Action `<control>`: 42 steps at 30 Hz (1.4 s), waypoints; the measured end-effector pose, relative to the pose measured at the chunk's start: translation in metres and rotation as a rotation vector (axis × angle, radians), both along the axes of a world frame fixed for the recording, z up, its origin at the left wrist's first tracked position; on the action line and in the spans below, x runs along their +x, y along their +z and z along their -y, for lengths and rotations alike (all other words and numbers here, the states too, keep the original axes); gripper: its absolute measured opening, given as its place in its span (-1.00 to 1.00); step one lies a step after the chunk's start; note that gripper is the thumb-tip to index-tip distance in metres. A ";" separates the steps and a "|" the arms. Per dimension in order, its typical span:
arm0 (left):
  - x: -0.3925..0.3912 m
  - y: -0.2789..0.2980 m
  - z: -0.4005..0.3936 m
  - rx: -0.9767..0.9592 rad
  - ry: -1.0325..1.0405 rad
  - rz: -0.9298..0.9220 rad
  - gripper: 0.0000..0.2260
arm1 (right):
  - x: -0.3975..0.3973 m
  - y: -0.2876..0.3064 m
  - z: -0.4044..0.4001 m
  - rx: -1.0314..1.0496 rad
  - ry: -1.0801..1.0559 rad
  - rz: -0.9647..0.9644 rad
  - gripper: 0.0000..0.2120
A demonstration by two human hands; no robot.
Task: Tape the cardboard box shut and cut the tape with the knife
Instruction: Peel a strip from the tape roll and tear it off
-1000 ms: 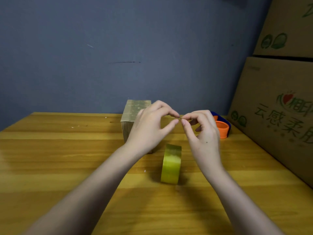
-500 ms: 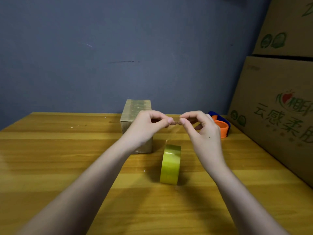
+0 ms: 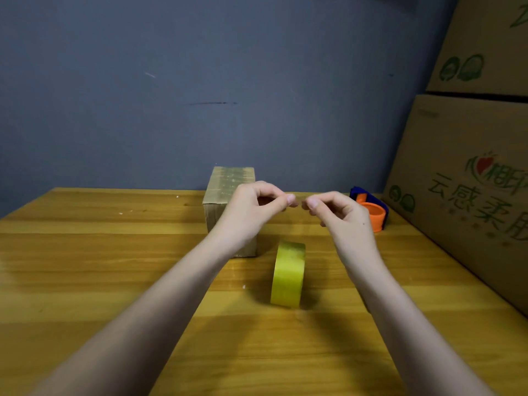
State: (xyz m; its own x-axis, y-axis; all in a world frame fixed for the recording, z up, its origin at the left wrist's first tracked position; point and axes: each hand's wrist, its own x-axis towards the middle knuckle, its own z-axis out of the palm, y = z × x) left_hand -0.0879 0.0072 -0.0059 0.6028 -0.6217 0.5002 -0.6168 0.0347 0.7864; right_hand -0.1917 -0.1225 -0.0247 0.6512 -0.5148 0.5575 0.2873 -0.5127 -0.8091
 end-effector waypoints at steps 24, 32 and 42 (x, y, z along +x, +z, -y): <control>-0.022 -0.057 0.004 0.387 -0.110 -0.666 -0.56 | 0.012 0.000 0.000 -0.068 -0.112 0.025 -0.92; -0.023 -0.057 0.009 0.162 -0.212 -0.833 -0.63 | 0.013 0.001 0.005 -0.064 -0.152 0.027 -0.91; -0.030 -0.058 -0.004 -0.063 -0.109 -0.418 -0.78 | 0.011 -0.006 0.011 0.023 -0.198 0.007 -0.91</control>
State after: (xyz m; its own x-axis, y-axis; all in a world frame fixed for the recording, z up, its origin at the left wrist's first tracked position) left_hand -0.1178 0.0116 -0.0634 0.6942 -0.6689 0.2660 -0.2356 0.1380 0.9620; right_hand -0.1804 -0.1334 -0.0306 0.5324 -0.6450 0.5481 0.1884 -0.5410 -0.8196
